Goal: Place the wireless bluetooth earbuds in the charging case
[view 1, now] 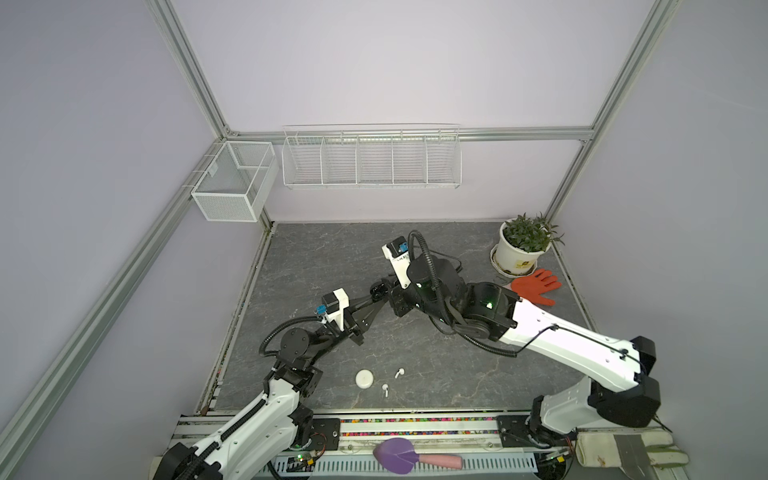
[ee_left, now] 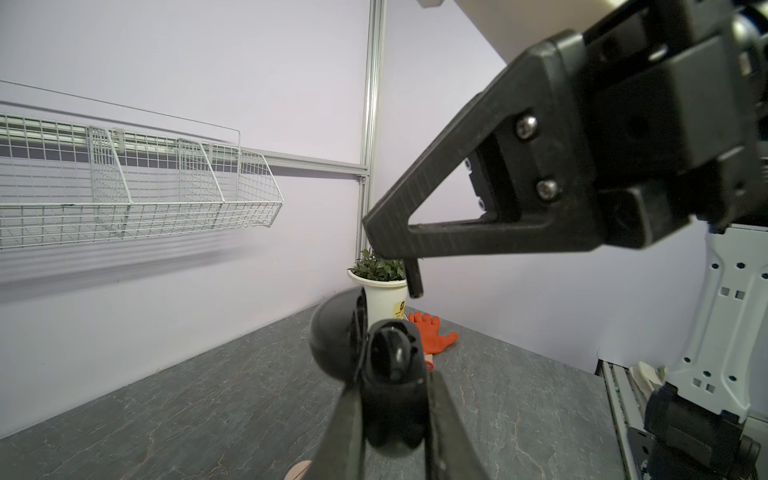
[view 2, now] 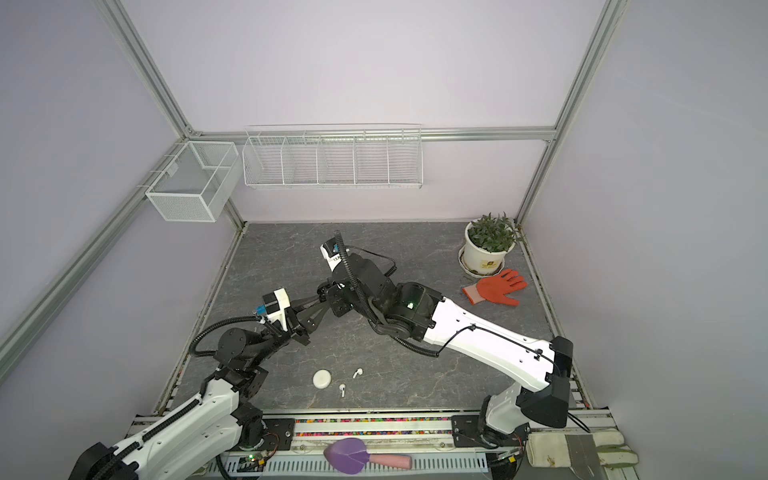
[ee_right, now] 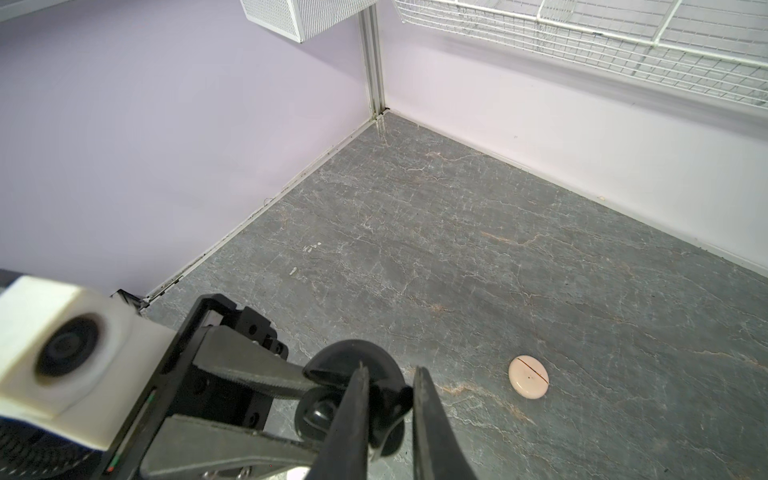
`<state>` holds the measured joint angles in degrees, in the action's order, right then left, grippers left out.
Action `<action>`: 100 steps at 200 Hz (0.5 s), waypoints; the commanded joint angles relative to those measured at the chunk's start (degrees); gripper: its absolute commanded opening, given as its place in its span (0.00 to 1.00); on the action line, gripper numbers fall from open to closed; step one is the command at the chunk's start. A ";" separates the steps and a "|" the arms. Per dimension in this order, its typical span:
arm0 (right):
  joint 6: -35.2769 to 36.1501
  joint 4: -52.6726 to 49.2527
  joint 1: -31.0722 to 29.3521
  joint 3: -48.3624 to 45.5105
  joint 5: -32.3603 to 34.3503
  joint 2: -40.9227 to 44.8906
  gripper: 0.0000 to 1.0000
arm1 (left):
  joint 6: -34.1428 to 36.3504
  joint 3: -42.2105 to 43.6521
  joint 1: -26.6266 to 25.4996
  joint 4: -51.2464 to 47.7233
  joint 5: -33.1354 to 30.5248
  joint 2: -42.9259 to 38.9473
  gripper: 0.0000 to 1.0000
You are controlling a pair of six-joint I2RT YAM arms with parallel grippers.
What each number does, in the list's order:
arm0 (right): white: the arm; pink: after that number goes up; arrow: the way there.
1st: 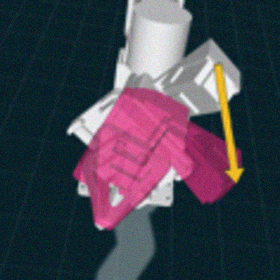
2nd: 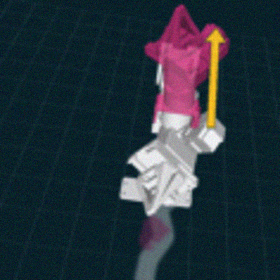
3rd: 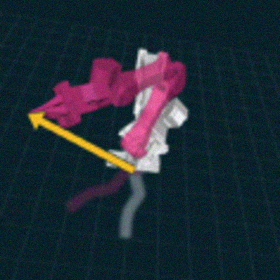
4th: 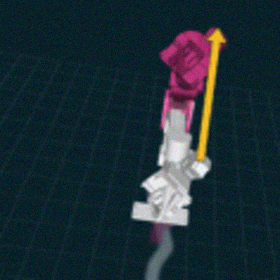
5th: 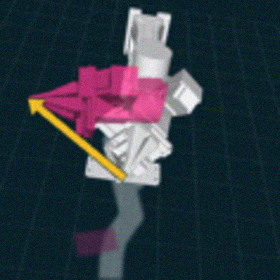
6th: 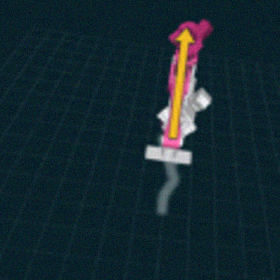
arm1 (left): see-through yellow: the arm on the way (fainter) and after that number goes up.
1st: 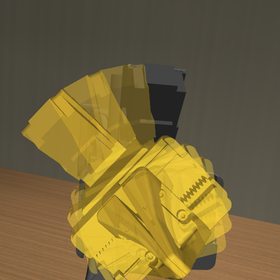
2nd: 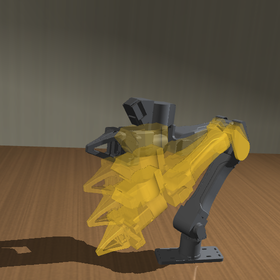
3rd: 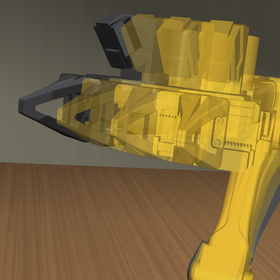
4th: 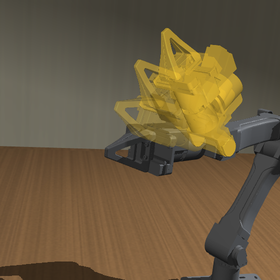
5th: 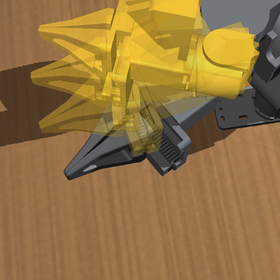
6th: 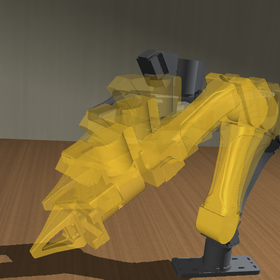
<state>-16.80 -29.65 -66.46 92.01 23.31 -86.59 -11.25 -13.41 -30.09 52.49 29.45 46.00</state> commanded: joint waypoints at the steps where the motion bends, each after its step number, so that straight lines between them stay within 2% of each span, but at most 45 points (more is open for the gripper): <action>1: -1.36 1.74 -0.53 1.16 0.85 -0.54 0.13 | 1.21 0.06 -0.26 1.32 0.08 -1.17 0.00; 100: -1.75 2.66 -1.76 1.42 1.34 -1.55 0.13 | 1.40 0.58 -0.24 1.12 -0.54 -2.04 0.00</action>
<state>-18.00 -28.80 -67.61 92.16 23.35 -87.44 -11.18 -13.37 -30.09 52.47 29.36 44.77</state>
